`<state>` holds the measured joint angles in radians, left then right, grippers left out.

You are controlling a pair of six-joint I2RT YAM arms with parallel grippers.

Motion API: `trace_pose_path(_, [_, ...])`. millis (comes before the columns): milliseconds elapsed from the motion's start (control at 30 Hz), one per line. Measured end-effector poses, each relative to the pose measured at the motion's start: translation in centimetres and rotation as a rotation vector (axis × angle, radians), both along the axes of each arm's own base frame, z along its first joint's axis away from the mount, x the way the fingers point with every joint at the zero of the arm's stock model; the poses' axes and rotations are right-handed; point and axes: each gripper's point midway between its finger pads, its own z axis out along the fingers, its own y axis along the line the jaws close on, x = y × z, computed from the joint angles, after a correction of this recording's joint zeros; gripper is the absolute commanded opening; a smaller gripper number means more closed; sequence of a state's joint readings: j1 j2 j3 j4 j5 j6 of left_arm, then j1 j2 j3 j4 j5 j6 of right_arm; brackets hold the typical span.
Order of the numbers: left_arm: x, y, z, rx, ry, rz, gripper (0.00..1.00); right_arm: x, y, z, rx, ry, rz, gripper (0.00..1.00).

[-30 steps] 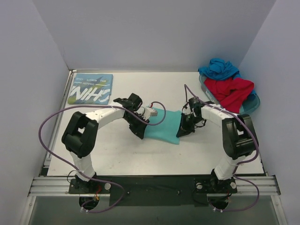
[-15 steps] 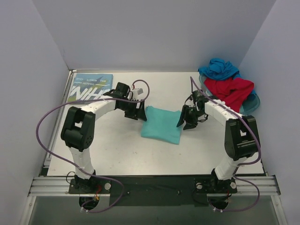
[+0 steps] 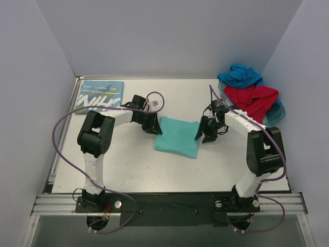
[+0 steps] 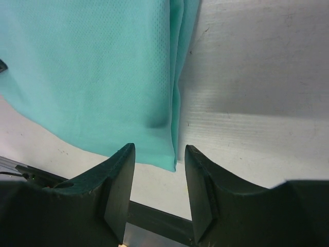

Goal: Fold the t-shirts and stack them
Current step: Put the neatly folded tshirt into the corner of the board with the left arm

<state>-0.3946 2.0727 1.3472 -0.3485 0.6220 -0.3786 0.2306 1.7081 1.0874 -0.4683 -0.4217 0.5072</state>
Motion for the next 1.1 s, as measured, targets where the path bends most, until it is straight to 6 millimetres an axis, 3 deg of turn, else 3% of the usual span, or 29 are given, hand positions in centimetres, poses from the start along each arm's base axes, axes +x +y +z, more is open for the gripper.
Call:
trace_pose_path(100, [-0.3,-0.6,-0.7,-0.029,0.034,-0.005,0.0,0.2,-0.1,0.5,0.001,-0.016,-0.005,0.39])
trace_pose_path(400, [-0.4,-0.8,-0.6,-0.056,0.055,-0.005,0.0,0.7,-1.2,2.3,0.008,-0.073,-0.041,0.39])
trace_pose_path(567, [0.6,0.8,-0.6,-0.028,0.047,0.026,0.0,0.9,-2.6,3.8,0.005,-0.111,-0.074,0.39])
trace_pose_path(700, [3.7,3.9,-0.1,0.042,-0.015,0.084,0.0,0.8,-4.0,4.7,-0.011,-0.133,-0.091,0.39])
trace_pose_path(933, [12.8,11.2,3.6,0.223,-0.25,0.196,0.0,0.3,-5.6,4.9,-0.037,-0.12,-0.105,0.39])
trace_pose_path(1100, [16.9,14.7,5.2,0.39,-0.364,0.223,0.0,0.2,-6.1,4.9,-0.049,-0.115,-0.106,0.39])
